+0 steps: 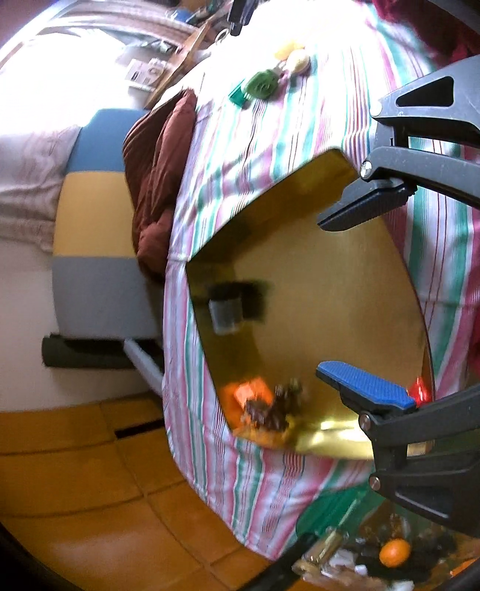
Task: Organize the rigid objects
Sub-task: 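Grasp the white-green plug with the left gripper while the right gripper approaches the orange piece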
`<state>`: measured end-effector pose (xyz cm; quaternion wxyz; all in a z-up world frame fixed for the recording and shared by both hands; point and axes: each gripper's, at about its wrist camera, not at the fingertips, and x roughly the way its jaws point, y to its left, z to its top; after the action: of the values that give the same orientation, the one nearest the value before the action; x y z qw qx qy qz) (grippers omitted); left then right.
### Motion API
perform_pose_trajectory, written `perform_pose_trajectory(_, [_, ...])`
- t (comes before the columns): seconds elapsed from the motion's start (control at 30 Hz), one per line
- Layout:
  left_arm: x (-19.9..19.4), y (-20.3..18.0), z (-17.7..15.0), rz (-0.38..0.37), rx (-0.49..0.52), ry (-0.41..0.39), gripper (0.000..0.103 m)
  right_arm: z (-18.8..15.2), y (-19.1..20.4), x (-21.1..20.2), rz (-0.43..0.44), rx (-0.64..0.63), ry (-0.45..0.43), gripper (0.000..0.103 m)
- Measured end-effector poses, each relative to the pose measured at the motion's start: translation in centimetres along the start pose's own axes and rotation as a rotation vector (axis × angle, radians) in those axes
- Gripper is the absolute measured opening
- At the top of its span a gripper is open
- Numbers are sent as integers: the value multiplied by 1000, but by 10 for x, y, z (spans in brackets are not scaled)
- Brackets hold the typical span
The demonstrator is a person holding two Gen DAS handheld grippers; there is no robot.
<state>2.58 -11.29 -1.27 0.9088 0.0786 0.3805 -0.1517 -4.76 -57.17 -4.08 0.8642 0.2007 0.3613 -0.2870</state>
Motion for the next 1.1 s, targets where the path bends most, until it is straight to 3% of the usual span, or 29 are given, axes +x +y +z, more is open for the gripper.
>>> perform_pose_trajectory(0.13, [3, -31, 6, -65, 67, 0, 74, -5, -52, 19, -47, 164, 43, 41])
perform_pose_trajectory(0.23, [6, -55, 11, -105, 104, 3, 74, -4, -79, 27, 29, 321, 82, 41])
perform_pose_trajectory(0.37, [14, -89, 19, -170, 136, 30, 74, -10, -91, 38, 62, 408, 154, 41])
perform_pose_trajectory(0.53, [34, -136, 34, -306, 115, 110, 74, -11, -86, 41, 92, 419, 184, 41])
perform_pose_trajectory(0.73, [68, -194, 53, -387, 116, 169, 74, -12, -80, 38, 122, 401, 186, 41])
perform_pose_trajectory(0.97, [115, -253, 67, -434, 79, 265, 82, -11, -81, 39, 162, 415, 198, 42])
perform_pose_trajectory(1.1, [132, -274, 77, -429, 52, 269, 86, -12, -83, 41, 183, 432, 210, 42])
